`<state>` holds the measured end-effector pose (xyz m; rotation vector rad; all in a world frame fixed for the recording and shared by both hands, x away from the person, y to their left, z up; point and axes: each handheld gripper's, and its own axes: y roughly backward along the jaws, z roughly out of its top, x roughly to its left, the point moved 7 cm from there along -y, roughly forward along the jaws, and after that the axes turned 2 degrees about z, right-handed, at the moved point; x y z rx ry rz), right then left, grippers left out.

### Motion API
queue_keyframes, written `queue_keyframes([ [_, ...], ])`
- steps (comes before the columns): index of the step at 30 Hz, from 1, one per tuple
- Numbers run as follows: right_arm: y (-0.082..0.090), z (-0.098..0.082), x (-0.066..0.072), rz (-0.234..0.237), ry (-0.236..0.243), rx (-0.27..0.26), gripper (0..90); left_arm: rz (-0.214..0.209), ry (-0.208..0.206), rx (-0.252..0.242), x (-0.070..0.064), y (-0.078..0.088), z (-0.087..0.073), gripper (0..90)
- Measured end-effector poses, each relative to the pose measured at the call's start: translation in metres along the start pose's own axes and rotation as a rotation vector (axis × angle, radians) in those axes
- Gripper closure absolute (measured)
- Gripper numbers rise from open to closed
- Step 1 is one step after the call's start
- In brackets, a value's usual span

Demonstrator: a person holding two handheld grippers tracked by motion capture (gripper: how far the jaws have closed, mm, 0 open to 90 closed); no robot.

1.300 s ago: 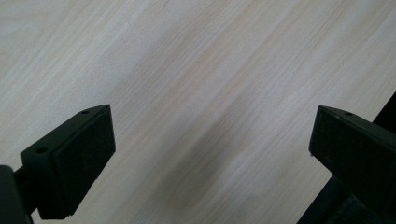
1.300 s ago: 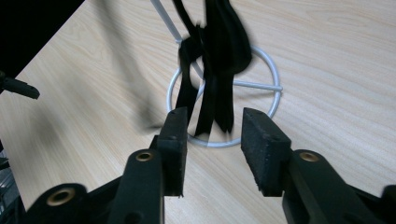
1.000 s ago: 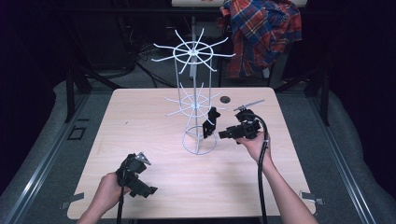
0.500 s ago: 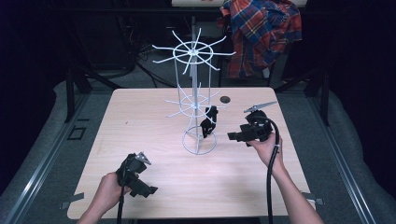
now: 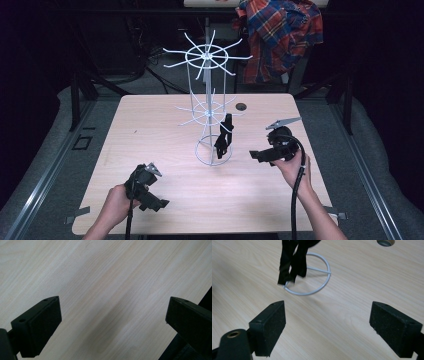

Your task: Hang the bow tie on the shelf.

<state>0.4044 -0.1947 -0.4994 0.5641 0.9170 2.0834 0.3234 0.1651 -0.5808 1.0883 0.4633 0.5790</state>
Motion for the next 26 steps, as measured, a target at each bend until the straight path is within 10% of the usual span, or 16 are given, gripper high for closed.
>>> queue_keyframes([
  [26, -0.012, -0.076, 0.023, 0.016, 0.059, 0.213, 5.6, 0.006, -0.034, 0.005, -0.003, -0.001, 0.004, 0.5],
])
